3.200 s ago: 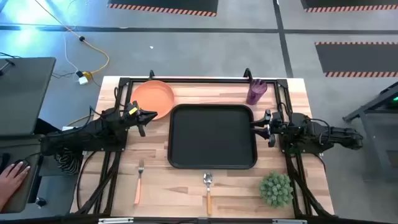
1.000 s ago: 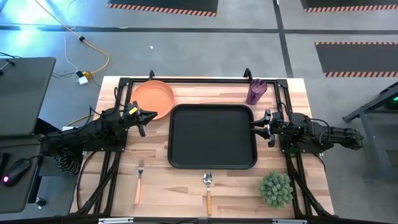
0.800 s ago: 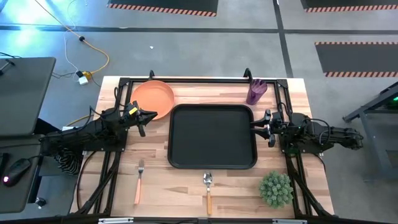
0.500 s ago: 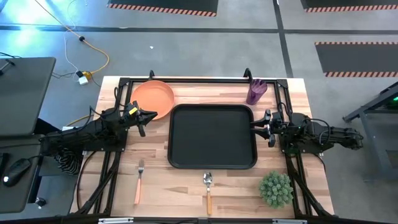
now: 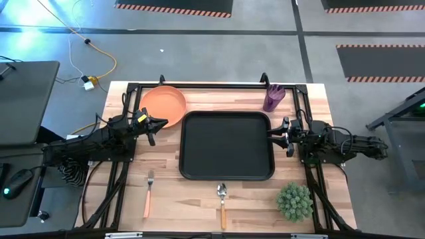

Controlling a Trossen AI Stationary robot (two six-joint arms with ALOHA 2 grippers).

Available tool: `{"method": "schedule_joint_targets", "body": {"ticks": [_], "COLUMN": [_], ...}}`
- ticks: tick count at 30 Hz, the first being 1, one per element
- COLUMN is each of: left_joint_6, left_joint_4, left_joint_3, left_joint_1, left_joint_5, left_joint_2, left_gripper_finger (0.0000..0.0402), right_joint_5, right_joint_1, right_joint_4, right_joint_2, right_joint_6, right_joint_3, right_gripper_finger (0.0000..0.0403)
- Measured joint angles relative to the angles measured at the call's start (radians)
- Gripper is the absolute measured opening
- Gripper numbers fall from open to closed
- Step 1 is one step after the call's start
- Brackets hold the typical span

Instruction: Pick and place plate/cup/fork/spoon on tray

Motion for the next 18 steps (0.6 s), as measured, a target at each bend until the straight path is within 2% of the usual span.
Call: {"method": "schedule_joint_targets", "body": {"ticks": [10,18], "left_joint_6": [-0.002,-0.124], "left_joint_4": [0.000,0.000], "left_joint_3": [0.000,0.000], "left_joint_1": [0.000,0.000], "left_joint_5": [0.000,-0.001], "left_joint_2": [0.000,0.000], "left_gripper_finger": [0.0023,0.0023], "right_joint_5": [0.000,0.000], "right_joint_1": [0.000,0.000], "right_joint_4": [0.000,0.000], "right_joint_2": [0.000,0.000], "right_joint_6": [0.000,0.000], "right_joint_3": [0.000,0.000], "right_gripper_finger": [0.0154,0.0154]}}
